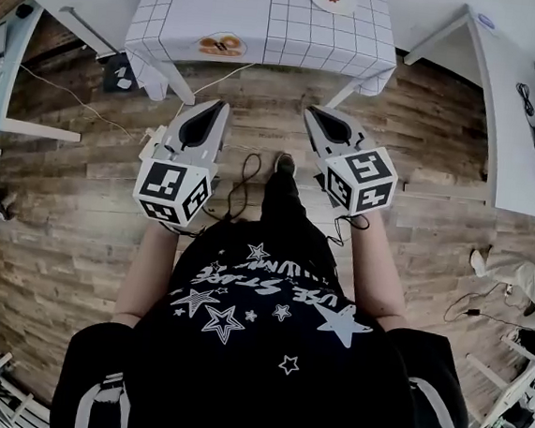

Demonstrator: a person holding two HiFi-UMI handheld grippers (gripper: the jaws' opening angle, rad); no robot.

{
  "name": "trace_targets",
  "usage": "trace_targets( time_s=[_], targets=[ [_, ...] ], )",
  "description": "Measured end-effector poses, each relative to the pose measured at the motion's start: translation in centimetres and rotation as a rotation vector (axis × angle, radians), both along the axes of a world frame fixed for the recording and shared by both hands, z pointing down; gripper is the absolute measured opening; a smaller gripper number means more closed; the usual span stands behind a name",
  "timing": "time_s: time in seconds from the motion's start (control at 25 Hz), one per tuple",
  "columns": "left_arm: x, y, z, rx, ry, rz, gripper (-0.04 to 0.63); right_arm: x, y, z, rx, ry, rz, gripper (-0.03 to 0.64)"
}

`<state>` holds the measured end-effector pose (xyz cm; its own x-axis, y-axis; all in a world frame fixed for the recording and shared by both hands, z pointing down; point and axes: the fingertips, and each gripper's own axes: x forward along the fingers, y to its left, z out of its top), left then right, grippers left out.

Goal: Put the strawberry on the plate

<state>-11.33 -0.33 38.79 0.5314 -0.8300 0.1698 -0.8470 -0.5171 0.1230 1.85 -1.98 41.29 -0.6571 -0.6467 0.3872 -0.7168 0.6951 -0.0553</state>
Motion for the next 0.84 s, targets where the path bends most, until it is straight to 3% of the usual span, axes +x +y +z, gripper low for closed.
trace_targets(
  time_s=[0.84],
  targets=[
    [0.8, 8.5, -0.4, 0.027, -0.004, 0.07, 0.009, 1.2, 9.4, 0.0, 0.001, 0.037, 0.064, 0.014]
  ],
)
